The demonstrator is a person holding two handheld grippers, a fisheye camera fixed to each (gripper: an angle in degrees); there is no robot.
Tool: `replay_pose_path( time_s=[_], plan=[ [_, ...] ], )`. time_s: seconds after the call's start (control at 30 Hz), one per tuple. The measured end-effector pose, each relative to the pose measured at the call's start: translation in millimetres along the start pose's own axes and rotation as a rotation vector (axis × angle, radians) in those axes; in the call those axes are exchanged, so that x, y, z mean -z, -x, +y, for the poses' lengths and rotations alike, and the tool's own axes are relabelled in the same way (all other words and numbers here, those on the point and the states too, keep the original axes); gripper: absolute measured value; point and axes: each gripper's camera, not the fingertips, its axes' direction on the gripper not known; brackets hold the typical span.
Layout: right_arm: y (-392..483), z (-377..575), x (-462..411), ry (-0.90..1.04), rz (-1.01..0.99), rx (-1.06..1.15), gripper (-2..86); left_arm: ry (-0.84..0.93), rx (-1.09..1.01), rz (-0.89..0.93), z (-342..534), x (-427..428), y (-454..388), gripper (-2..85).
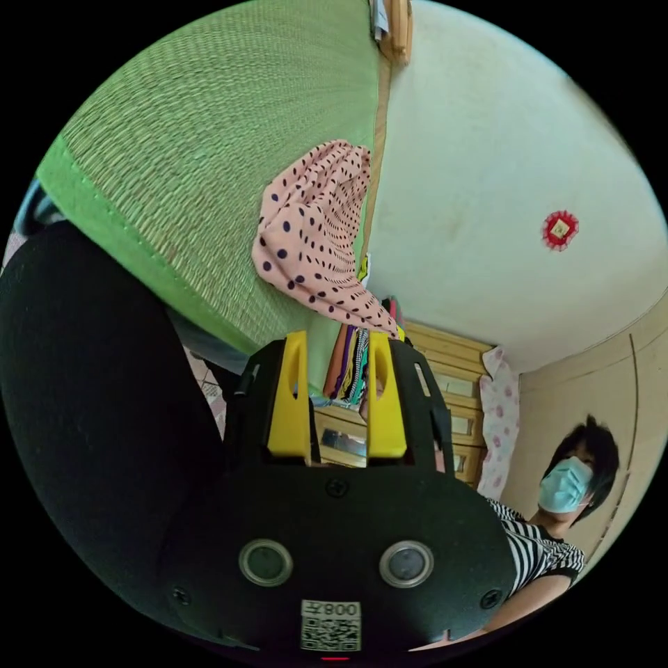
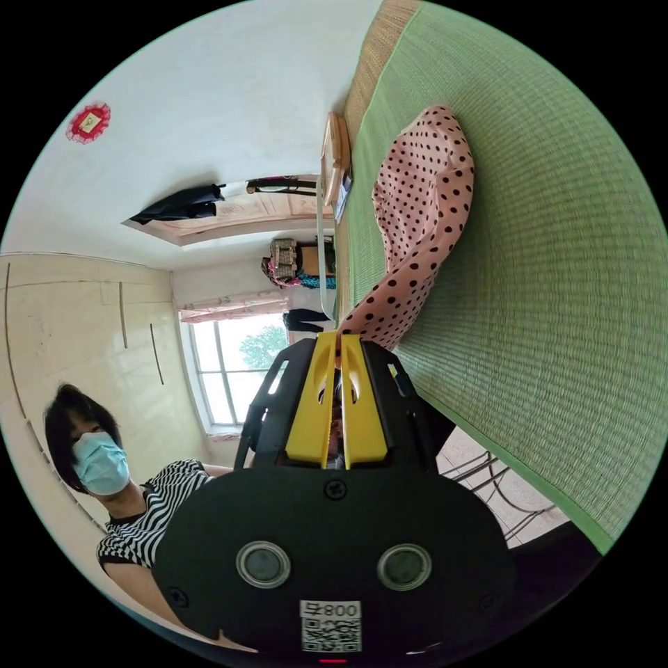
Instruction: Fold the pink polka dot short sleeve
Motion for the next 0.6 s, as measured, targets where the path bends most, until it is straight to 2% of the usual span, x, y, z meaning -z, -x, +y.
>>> replay_pose_path(
  time_s=[0.23, 0.6],
  plan=[
    [21, 8, -9, -0.002, 0.008, 0.011, 0.2, -0.103, 0.058, 0.047, -4, 22, 6, 12.9],
    [47, 24, -23, -0.006, 0.022, 0.015, 0.2, -0.192, 0.129, -0.041, -7, 29, 10, 9.6]
  ],
)
